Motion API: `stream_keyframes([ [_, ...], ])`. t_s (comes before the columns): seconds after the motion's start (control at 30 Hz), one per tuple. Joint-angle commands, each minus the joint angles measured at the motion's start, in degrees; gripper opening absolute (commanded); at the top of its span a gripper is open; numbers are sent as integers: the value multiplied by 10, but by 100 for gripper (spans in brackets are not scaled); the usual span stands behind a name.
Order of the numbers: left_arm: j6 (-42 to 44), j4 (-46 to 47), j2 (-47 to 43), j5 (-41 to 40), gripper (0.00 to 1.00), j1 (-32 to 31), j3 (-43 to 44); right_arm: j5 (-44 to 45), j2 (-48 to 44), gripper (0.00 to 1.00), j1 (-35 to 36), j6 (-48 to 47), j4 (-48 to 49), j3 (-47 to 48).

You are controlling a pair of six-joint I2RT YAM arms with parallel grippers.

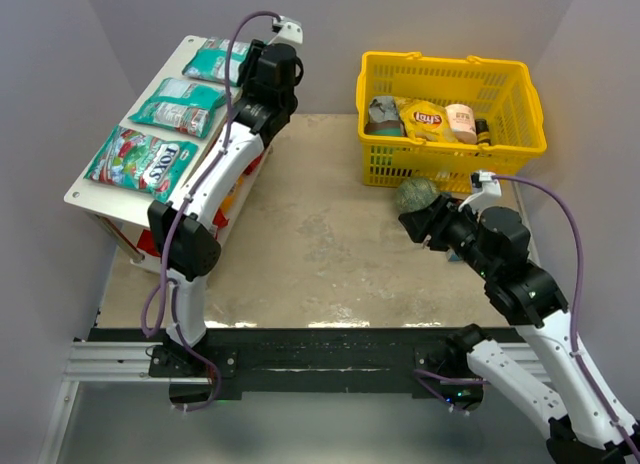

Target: Place and organize the candy bags onto the shelf

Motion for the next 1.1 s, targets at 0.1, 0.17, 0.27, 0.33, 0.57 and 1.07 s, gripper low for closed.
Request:
stream_keyframes([
  [0.1,-22,28,18,-19,40,26,36,14,15,56,1,-13,27,9],
  [0.17,-25,31,21,-15,41,30,37,12,19,56,1,-12,32,4],
  [0.27,-25,34,23,-9,41,34,38,10,21,56,2,-10,39,-3],
  [0.33,-25,33,23,1,42,34,38,9,24,56,1,-10,39,-6],
  [0.57,-70,9,-16,73,55,31,20,10,27,56,1,-11,45,-10],
  [1.07,-61,64,-183,114,100,-63,-86,14,17,85,1,-10,40,-16],
])
